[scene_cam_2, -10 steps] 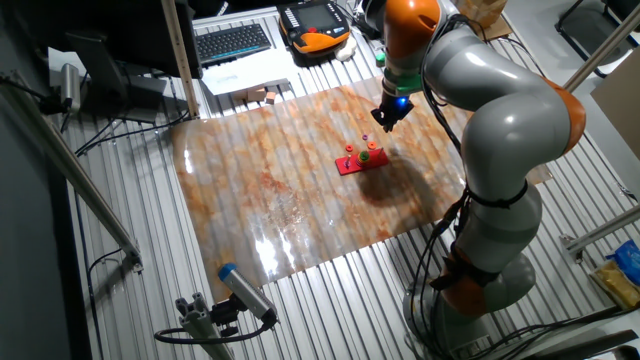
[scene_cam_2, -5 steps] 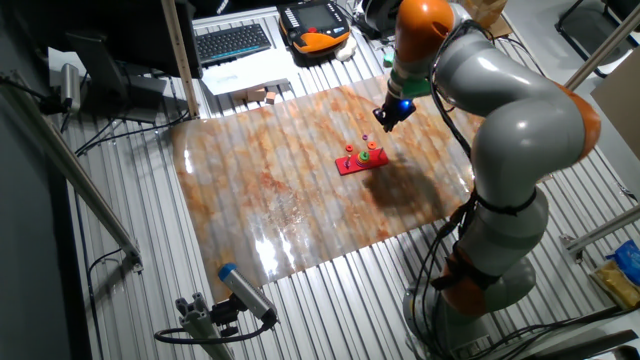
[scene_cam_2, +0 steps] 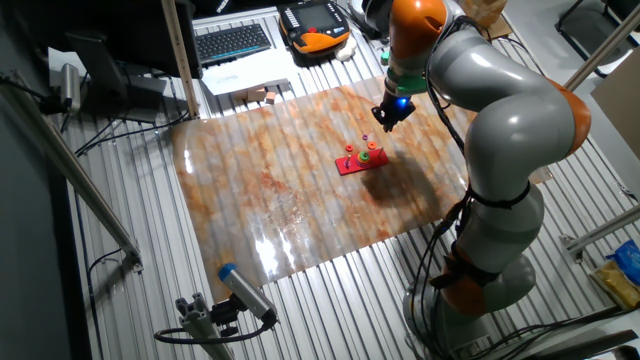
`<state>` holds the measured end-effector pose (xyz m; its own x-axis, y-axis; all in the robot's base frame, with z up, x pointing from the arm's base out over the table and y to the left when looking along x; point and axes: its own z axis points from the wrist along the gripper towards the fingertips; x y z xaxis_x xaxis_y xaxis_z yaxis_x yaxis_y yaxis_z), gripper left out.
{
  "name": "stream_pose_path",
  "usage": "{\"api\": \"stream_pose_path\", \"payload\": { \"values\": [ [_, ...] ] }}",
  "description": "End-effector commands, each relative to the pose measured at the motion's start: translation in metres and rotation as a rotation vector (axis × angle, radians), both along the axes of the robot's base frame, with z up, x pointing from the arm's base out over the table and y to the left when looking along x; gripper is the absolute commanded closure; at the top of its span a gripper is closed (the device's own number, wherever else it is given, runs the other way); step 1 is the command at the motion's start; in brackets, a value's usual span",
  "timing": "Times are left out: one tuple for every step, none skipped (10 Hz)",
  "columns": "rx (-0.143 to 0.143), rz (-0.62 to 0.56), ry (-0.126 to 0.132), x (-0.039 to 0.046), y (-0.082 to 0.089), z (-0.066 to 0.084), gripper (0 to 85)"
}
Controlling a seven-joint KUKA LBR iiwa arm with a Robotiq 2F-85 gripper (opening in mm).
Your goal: Take out one Hanoi block and throw it aside
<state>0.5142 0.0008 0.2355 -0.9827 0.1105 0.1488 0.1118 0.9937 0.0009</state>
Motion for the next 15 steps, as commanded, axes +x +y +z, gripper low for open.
{"api": "stream_pose_path", "payload": {
  "values": [
    [-0.013,-0.004,-0.025,0.0001,0.000,0.000,68.0],
    [-0.012,-0.009,-0.029,0.0001,0.000,0.000,68.0],
    [-0.003,-0.023,-0.047,0.0001,0.000,0.000,68.0],
    [0.011,-0.048,-0.053,0.0001,0.000,0.000,68.0],
    [-0.019,-0.069,-0.065,0.0008,0.002,-0.001,51.0],
    [-0.040,-0.101,-0.074,0.0046,0.011,-0.010,34.0],
    [-0.054,-0.112,-0.079,0.0103,0.017,-0.020,34.0],
    [-0.081,-0.098,-0.076,0.0164,0.022,-0.030,17.0],
    [-0.082,-0.084,-0.065,0.0224,0.023,-0.042,17.0],
    [-0.086,-0.074,-0.065,0.0248,0.024,-0.054,17.0],
    [-0.093,-0.060,-0.072,0.0238,0.025,-0.070,17.0],
    [-0.094,-0.054,-0.091,0.0214,0.027,-0.087,17.0],
    [-0.090,-0.064,-0.125,0.0188,0.033,-0.109,17.0],
    [-0.102,-0.064,-0.139,0.0184,0.038,-0.123,17.0],
    [-0.096,-0.066,-0.142,0.0190,0.041,-0.131,17.0]
  ]
}}
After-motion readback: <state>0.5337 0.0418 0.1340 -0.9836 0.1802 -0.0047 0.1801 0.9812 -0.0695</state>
